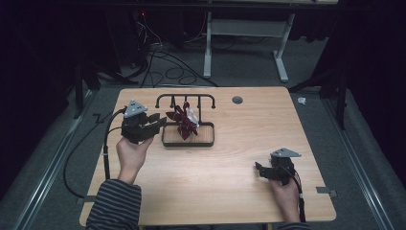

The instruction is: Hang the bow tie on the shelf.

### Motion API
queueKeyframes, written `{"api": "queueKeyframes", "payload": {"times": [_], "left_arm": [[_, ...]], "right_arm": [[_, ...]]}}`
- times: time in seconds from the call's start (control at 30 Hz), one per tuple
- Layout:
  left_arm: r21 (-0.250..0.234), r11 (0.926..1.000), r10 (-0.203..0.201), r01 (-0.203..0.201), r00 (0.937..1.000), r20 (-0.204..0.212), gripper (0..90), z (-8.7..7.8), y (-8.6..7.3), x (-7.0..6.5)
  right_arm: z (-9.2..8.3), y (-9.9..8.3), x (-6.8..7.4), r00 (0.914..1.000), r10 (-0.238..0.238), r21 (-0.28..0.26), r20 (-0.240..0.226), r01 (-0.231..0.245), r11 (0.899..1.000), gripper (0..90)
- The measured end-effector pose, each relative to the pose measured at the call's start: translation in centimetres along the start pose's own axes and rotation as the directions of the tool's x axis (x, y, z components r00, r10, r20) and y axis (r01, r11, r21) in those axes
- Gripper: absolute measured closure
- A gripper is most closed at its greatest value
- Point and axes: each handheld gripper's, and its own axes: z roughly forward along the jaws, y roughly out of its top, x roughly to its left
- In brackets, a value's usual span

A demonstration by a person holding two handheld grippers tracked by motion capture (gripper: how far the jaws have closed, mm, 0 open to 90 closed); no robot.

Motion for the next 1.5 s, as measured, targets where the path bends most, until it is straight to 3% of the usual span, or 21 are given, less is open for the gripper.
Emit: {"api": "queueKeyframes", "payload": {"times": [1.5], "left_arm": [[0.004,0.9965,-0.083,0.083,0.9960,-0.032,60.3,-2.0,-4.3,1.0]], "right_arm": [[0.0,0.0,0.0,1.0000,-0.001,0.000,0.001,0.001,1.000,26.8]]}}
